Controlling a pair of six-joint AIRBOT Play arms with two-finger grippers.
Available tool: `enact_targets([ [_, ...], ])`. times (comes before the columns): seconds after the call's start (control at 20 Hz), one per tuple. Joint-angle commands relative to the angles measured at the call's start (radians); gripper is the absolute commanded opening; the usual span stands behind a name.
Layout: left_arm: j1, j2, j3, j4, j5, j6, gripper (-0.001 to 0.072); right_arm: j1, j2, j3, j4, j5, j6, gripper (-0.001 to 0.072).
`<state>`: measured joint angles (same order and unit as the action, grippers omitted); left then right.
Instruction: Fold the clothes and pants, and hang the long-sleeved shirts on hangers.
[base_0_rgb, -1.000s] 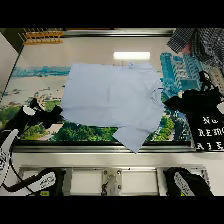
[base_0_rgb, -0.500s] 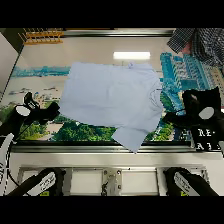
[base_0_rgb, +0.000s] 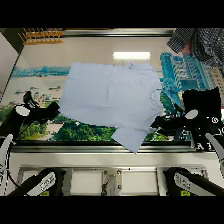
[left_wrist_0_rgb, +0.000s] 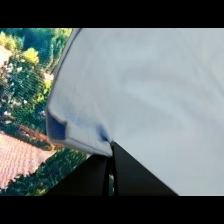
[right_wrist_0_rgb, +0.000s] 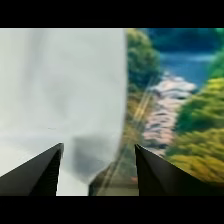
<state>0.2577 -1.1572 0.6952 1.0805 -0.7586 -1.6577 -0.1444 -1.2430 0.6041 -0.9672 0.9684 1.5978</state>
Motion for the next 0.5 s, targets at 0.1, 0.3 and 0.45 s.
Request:
enact_targets([
  [0.1, 0.0, 0.001, 0.001, 0.0, 0.0, 0.002, 0.0005, 0.068, -0.02, -0.002, 0.023, -0.079, -0.006, 0.0086],
  [0.3, 0.027, 0.042, 0.053, -0.002, -0.008, 0.001, 0.0005, 0.066, 0.064, 0.085, -0.02, -0.062, -0.14, 0.0013],
  [0.45, 0.064, 0.167, 0.231, -0.003, -0.048, 0.002, 0.0005, 0.066, 0.209, 0.312, -0.143, -0.04, -0.142, 0.0013],
])
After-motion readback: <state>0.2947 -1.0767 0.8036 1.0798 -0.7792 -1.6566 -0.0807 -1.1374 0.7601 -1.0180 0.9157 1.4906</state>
